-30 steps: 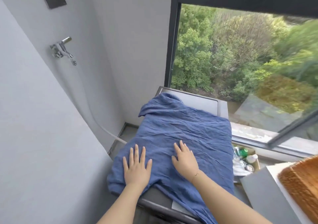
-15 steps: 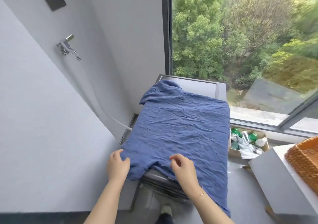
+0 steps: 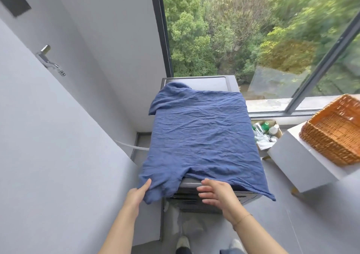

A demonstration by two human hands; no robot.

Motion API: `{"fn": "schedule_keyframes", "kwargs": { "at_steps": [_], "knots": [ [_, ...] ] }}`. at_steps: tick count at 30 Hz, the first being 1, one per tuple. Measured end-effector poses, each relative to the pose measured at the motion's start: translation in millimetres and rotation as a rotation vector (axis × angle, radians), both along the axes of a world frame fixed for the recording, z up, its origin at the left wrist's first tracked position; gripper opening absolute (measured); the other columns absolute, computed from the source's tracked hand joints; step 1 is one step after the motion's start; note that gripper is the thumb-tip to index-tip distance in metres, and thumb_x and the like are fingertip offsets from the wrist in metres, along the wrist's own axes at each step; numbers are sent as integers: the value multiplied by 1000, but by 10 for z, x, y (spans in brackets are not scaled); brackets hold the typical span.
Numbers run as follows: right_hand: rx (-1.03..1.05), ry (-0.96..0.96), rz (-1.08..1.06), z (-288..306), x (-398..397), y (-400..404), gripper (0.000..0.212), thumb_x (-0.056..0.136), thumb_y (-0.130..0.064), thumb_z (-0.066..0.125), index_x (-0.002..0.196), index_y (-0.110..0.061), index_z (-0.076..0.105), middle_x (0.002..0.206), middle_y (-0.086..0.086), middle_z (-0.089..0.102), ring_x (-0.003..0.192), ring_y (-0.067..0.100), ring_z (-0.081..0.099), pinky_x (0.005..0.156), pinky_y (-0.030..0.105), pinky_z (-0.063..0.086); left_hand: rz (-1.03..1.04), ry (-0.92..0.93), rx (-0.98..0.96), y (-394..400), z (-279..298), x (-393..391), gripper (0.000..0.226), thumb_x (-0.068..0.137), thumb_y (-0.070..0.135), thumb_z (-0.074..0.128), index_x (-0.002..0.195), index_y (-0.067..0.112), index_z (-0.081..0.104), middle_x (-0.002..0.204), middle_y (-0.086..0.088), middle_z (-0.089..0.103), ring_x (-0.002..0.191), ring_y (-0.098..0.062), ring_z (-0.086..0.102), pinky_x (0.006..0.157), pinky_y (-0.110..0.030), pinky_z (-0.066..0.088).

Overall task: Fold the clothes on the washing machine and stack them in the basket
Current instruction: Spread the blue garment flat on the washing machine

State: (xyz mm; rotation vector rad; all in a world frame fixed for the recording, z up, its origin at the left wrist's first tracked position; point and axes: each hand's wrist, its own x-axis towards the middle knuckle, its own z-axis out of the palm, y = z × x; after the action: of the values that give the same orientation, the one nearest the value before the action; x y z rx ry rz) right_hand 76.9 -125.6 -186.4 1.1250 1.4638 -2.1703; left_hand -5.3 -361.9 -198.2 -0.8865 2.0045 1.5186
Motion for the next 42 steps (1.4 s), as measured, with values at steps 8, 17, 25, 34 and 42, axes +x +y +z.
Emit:
{"fn": "schedule_keyframes", "kwargs": {
  "at_steps": [8, 17, 25, 34, 42],
  "knots": [
    [-220, 36, -278, -48, -90, -317, 24, 97, -14, 52, 113, 4, 54, 93, 21, 70, 80, 29, 70, 59, 28, 58, -91, 164, -9, -179, 326, -337, 30, 87, 31, 60, 99, 4, 64, 96, -16, 67, 84, -30, 62, 74, -35, 51],
    [-104, 254, -766, -23, -151, -17, 4, 95, -22, 58, 95, -19, 55, 93, 5, 59, 78, 17, 57, 69, 30, 50, 238, 181, 492, -238, 577, -431, 22, 86, -7, 48, 78, 8, 62, 55, -1, 67, 47, -12, 64, 46, -16, 50],
    [-307, 227, -1126, -115, -64, 377, 29, 90, -6, 59, 117, -16, 55, 131, 7, 59, 86, 13, 63, 60, 23, 56, 457, -238, 594, -176, 310, -136, 19, 63, -2, 46, 76, 10, 52, 45, -8, 60, 34, -20, 59, 38, -26, 50],
    [-189, 11, -1072, -136, -58, 598, 21, 91, -27, 63, 77, -18, 50, 71, -3, 48, 59, 9, 43, 53, 21, 39, 437, -259, 433, -115, 188, -192, 17, 88, 19, 68, 78, 13, 55, 42, -5, 60, 30, -18, 57, 28, -26, 45],
    [359, 13, -1214, -218, 4, 545, 22, 85, -11, 71, 83, -11, 49, 79, 6, 56, 50, 15, 41, 34, 16, 37, 309, 139, 126, -89, 194, -347, 22, 91, 7, 62, 112, 2, 56, 107, -11, 56, 94, -26, 54, 78, -33, 41]
  ]
}}
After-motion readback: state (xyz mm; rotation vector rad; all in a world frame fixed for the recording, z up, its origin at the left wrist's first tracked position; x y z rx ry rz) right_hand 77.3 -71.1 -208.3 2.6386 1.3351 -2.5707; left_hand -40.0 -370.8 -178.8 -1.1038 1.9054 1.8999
